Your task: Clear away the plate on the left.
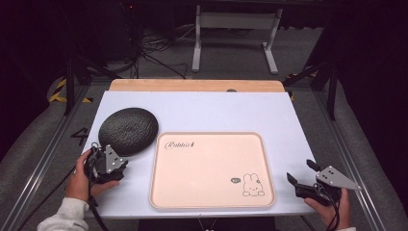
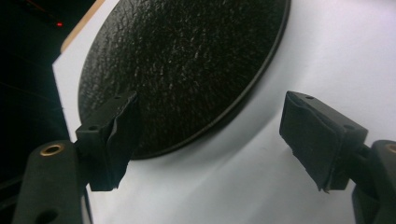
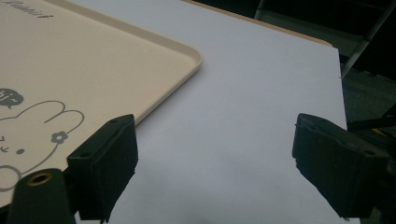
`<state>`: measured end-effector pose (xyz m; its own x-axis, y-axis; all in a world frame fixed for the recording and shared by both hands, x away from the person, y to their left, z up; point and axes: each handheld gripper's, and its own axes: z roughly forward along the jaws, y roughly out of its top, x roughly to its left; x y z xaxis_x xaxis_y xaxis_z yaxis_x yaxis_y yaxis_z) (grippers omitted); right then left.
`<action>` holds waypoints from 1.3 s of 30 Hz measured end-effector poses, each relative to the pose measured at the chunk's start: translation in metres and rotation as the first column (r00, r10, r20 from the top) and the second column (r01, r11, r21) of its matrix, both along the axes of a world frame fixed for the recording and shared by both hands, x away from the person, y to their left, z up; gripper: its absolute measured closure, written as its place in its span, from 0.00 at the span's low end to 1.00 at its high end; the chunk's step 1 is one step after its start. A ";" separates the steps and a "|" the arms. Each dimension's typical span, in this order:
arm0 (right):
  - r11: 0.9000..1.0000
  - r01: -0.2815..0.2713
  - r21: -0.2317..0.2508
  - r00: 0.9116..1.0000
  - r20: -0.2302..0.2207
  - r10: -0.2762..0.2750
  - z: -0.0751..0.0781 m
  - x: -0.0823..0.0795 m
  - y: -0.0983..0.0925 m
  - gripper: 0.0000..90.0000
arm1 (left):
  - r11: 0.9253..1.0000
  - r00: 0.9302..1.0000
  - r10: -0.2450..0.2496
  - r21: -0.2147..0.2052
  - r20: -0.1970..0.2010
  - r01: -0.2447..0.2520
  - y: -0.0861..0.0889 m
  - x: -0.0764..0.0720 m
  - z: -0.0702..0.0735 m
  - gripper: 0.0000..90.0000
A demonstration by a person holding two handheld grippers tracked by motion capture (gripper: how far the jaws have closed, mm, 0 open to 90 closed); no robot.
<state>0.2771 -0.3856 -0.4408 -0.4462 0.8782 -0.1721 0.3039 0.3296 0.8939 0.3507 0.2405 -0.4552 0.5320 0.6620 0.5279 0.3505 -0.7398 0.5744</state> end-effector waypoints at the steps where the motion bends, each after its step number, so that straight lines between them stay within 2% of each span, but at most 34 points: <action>1: 1.000 0.001 0.000 1.000 0.001 -0.001 0.000 0.000 0.000 0.17 | 1.000 1.000 -0.007 0.014 0.005 0.007 -0.002 0.002 -0.001 0.26; 2: 1.000 0.001 0.000 1.000 0.001 -0.001 0.000 0.000 0.000 0.17 | 1.000 1.000 -0.007 0.014 0.005 0.007 -0.002 0.002 -0.001 0.27; 7: 1.000 -0.004 -0.001 1.000 -0.002 0.004 0.000 0.000 0.000 0.17 | 0.996 1.000 0.013 0.088 0.016 -0.014 -0.015 0.013 -0.006 0.29; 10: 1.000 -0.003 -0.002 1.000 0.001 0.003 0.000 0.000 0.000 0.17 | 0.988 0.999 0.021 0.155 0.039 -0.027 -0.023 0.017 -0.008 0.31; 11: 1.000 -0.003 -0.002 1.000 0.001 0.003 0.000 0.000 0.000 0.17 | 0.988 0.999 0.021 0.155 0.039 -0.027 -0.023 0.017 -0.008 0.31; 12: 1.000 -0.002 -0.002 1.000 -0.001 0.002 0.000 0.000 0.001 0.17 | 0.982 0.998 0.020 0.185 0.052 -0.030 -0.027 0.020 -0.009 0.32; 13: 1.000 -0.002 -0.002 1.000 -0.002 0.002 0.000 0.000 0.001 0.17 | 0.981 0.998 0.017 0.194 0.055 -0.027 -0.029 0.021 -0.010 0.32; 16: 1.000 -0.002 -0.004 1.000 -0.004 0.002 0.000 0.000 0.001 0.17 | 0.967 0.997 0.000 0.253 0.083 -0.021 -0.033 0.023 -0.011 0.29; 18: 1.000 -0.005 -0.004 1.000 -0.005 0.005 -0.001 0.000 0.001 0.17 | 0.962 0.997 -0.016 0.275 0.076 -0.006 -0.035 0.023 -0.011 0.33; 21: 1.000 -0.005 -0.003 1.000 -0.005 0.005 -0.001 0.001 0.001 0.17 | 0.946 0.996 -0.032 0.324 0.080 0.004 -0.040 0.023 -0.013 0.41; 22: 1.000 -0.006 -0.004 1.000 -0.006 0.006 -0.001 0.001 0.001 0.17 | 0.939 0.997 -0.039 0.343 0.074 0.011 -0.042 0.023 -0.013 0.43; 23: 1.000 -0.007 -0.004 1.000 -0.005 0.007 -0.001 0.001 0.001 0.17 | 0.929 0.996 -0.047 0.369 0.074 0.016 -0.044 0.023 -0.014 0.47; 24: 1.000 -0.010 -0.006 1.000 -0.006 0.010 -0.001 0.001 0.001 0.17 | 0.925 0.995 -0.053 0.380 0.079 0.019 -0.047 0.024 -0.016 0.50; 25: 1.000 -0.011 -0.008 1.000 -0.006 0.011 -0.001 0.001 0.002 0.17 | 0.914 0.995 -0.057 0.405 0.078 0.021 -0.049 0.025 -0.017 0.54; 28: 1.000 -0.010 -0.010 1.000 -0.006 0.010 -0.001 0.001 0.002 0.17 | 0.902 0.995 -0.074 0.430 0.067 0.039 -0.055 0.028 -0.021 0.71; 31: 1.000 -0.011 -0.008 1.000 -0.005 0.011 -0.001 0.001 0.001 0.17 | 0.896 0.994 -0.084 0.441 0.063 0.048 -0.058 0.030 -0.024 0.84; 33: 1.000 -0.009 -0.006 1.000 -0.005 0.009 -0.001 0.001 0.001 0.17 | 0.889 0.993 -0.090 0.455 0.076 0.046 -0.060 0.031 -0.026 0.87; 34: 1.000 -0.009 -0.007 1.000 -0.005 0.009 -0.001 0.000 0.001 0.17 | 0.882 0.993 -0.087 0.470 0.079 0.040 -0.062 0.031 -0.026 0.87; 37: 1.000 -0.009 -0.009 1.000 -0.005 0.009 -0.001 0.000 0.001 0.17 | 0.857 0.984 -0.112 0.514 0.141 0.024 -0.066 0.030 -0.027 0.92; 38: 1.000 -0.009 -0.009 1.000 -0.005 0.009 -0.001 0.000 0.001 0.17 | 0.857 0.984 -0.112 0.514 0.141 0.024 -0.066 0.030 -0.027 0.94; 39: 1.000 -0.009 -0.009 1.000 -0.005 0.009 -0.001 0.000 0.001 0.17 | 0.852 0.980 -0.119 0.523 0.159 0.019 -0.067 0.030 -0.026 0.94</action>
<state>0.2772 -0.3847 -0.4416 -0.4550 0.8725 -0.1783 0.3049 0.3407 0.8893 0.3804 0.1736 -0.4815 0.4294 0.2321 0.8728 0.2163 -0.9647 0.1501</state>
